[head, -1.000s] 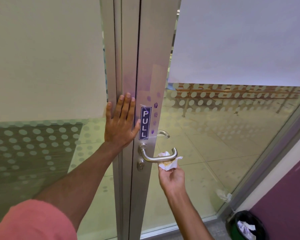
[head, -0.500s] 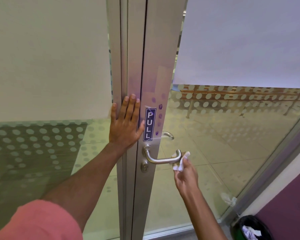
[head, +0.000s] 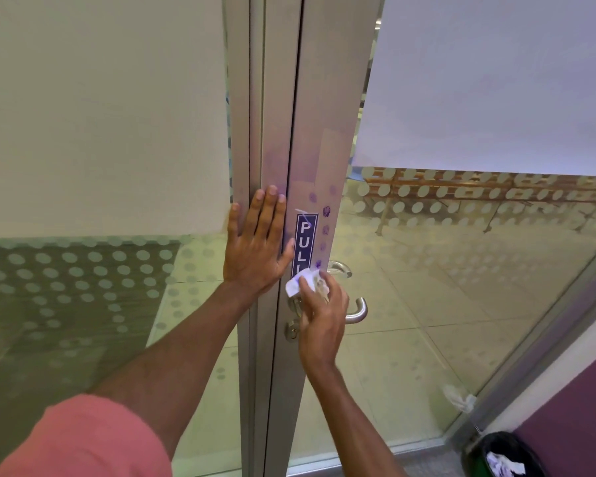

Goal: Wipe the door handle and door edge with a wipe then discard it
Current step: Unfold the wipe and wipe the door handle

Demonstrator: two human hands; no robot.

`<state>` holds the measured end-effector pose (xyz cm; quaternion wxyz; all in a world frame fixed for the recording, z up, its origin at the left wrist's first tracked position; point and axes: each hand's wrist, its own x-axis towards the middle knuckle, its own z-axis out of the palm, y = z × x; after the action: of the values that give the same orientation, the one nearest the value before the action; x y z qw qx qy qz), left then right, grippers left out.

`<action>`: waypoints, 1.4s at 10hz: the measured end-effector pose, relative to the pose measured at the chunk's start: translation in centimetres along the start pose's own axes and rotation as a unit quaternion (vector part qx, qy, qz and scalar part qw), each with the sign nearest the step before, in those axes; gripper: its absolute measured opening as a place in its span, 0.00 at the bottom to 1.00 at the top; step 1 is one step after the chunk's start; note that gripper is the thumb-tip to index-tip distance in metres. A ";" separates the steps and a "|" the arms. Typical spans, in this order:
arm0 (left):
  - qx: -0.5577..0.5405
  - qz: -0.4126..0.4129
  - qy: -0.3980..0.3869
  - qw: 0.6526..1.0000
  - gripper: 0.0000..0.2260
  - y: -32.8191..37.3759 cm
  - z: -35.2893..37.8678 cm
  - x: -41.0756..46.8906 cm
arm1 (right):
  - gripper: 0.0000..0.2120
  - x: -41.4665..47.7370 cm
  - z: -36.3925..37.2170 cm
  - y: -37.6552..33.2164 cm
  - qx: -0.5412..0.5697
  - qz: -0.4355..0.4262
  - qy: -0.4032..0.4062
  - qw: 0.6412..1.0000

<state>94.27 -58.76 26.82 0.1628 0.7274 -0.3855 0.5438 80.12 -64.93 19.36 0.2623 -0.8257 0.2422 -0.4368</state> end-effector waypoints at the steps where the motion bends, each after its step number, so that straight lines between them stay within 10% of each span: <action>1: -0.002 0.000 0.000 1.000 0.37 0.0 0.0 0.0 | 0.21 -0.4 0.7 0.9 -0.041 -0.013 -0.061 0.997; 4: -0.004 0.002 -0.004 1.000 0.36 0.0 -0.1 0.0 | 0.27 -0.9 1.5 1.0 -0.127 -0.136 -0.083 0.979; 8: 0.002 0.004 0.001 1.000 0.36 0.0 0.0 0.0 | 0.25 -0.1 -0.3 0.5 -0.138 -0.020 -0.126 0.982; 13: 0.004 0.007 0.003 1.000 0.36 0.0 -0.1 -0.1 | 0.04 -2.4 -3.4 2.7 -0.176 -0.259 -0.068 0.947; 14: -0.002 0.006 0.000 1.000 0.35 -0.1 0.0 -0.1 | 0.17 -1.9 -2.3 2.4 -0.221 -0.239 -0.102 0.940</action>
<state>94.29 -58.66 26.75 0.1605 0.7251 -0.3907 0.5439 76.78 -66.00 17.81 -0.0155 -0.9364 0.0998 -0.3361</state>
